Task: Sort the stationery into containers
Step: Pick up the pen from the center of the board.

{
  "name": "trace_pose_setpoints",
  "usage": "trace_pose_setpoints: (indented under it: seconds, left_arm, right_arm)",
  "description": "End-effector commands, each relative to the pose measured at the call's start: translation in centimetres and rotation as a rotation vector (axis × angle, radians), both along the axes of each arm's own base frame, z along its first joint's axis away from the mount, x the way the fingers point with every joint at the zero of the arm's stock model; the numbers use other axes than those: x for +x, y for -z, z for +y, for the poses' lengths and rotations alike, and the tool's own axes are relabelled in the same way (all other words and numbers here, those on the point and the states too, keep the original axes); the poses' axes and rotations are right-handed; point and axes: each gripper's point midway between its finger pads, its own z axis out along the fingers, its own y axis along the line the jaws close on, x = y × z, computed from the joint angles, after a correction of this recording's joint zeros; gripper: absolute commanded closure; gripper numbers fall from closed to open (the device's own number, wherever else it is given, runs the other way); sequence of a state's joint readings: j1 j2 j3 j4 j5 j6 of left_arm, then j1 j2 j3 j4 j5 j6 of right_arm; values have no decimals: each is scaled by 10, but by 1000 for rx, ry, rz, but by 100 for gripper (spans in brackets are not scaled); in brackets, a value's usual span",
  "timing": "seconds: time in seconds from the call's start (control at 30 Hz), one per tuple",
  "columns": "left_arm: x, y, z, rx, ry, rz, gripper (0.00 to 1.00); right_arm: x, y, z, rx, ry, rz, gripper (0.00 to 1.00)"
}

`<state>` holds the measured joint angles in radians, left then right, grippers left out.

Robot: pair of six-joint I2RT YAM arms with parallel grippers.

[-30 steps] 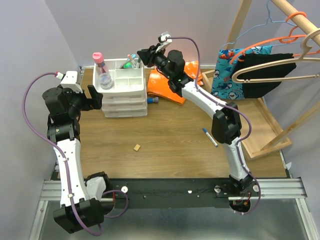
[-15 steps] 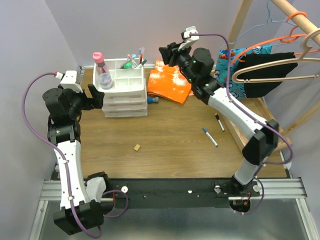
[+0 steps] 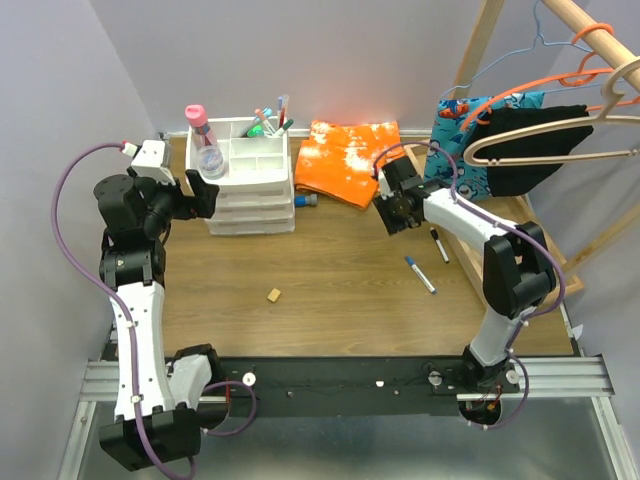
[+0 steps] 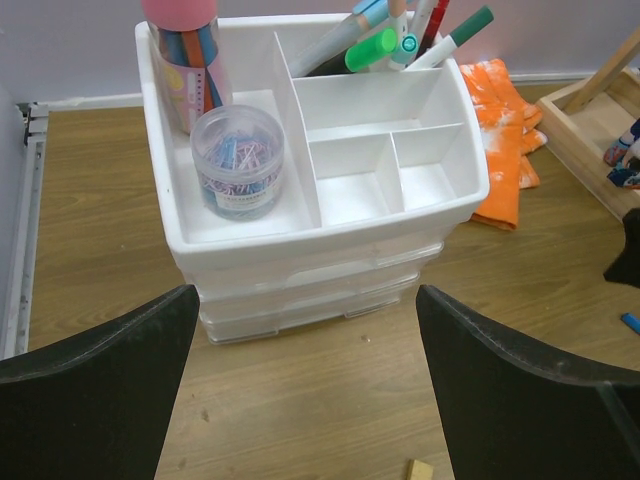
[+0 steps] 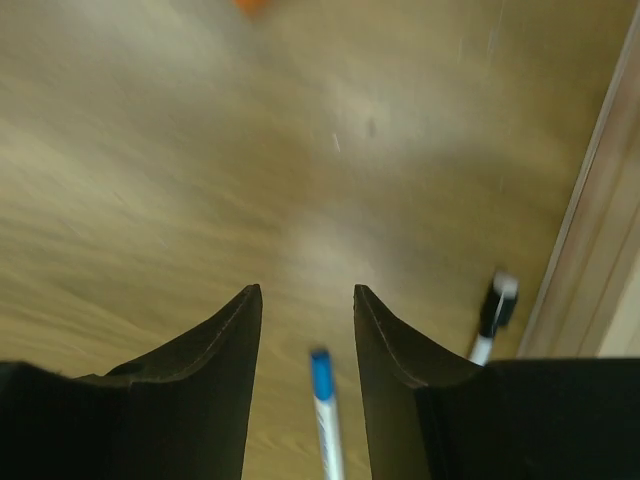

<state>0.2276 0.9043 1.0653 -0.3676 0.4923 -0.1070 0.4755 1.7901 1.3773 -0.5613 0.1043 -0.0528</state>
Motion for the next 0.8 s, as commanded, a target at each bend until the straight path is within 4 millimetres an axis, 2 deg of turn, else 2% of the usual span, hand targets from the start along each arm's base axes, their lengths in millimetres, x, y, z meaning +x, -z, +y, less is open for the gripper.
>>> trace_pose_setpoints:
  seconds: [0.0,0.23,0.4,0.53,0.67,0.77]
  left_arm:
    - [-5,-10,-9,-3,34,-32,1]
    - [-3,-7,-9,-10,36,-25,1]
    - [-2,-4,-8,-3,29,-20,1]
    - [-2,-2,-6,-1,25,-14,1]
    - [-2,0,-5,-1,20,-11,1]
    - [-3,1,-6,-4,23,-10,1]
  right_arm:
    - [-46,26,-33,-137,-105,156,48]
    - [-63,51,-55,-218,-132,244,50]
    - [-69,55,-59,-222,-133,267,50]
    - [-80,56,-64,-216,-130,294,51]
    - [-98,66,-70,-216,-137,340,52]
    - [-103,71,-72,-215,-135,354,53]
